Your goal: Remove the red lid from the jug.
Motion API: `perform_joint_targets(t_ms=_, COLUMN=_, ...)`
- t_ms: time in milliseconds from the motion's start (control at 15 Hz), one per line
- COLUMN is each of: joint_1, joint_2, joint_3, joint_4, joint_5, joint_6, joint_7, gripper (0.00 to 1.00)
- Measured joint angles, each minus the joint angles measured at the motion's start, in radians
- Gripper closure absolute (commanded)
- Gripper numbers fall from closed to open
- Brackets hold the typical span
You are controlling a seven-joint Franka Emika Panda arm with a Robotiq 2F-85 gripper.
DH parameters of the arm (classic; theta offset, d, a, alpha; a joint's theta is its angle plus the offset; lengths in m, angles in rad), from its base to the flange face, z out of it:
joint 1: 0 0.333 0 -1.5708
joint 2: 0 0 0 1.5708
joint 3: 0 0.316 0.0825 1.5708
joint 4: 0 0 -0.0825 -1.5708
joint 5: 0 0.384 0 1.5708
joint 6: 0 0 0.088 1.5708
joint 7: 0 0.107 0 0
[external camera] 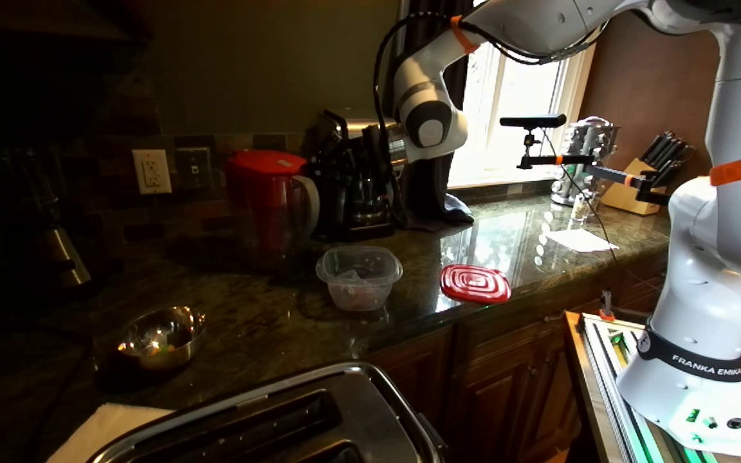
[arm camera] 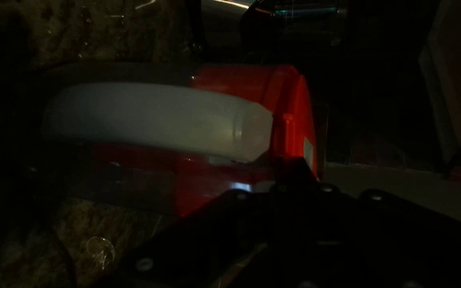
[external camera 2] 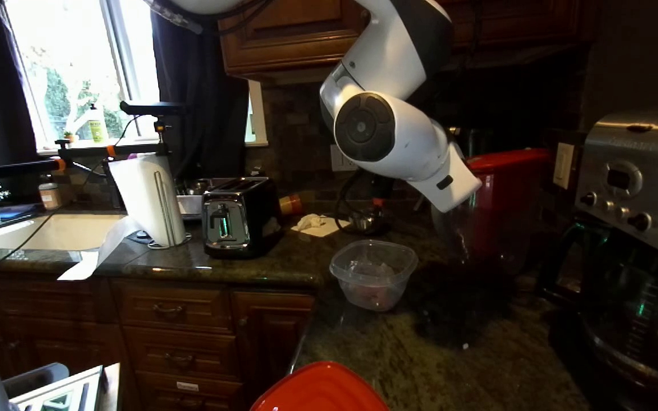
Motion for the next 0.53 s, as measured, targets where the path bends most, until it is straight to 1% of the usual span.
perform_joint_targets(t_ms=533, joint_1=-0.015, joint_2=-0.038, joint_3=0.003, joint_4=0.000, joint_5=0.022, joint_6=0.000, joint_7=0.000, gripper=1.00)
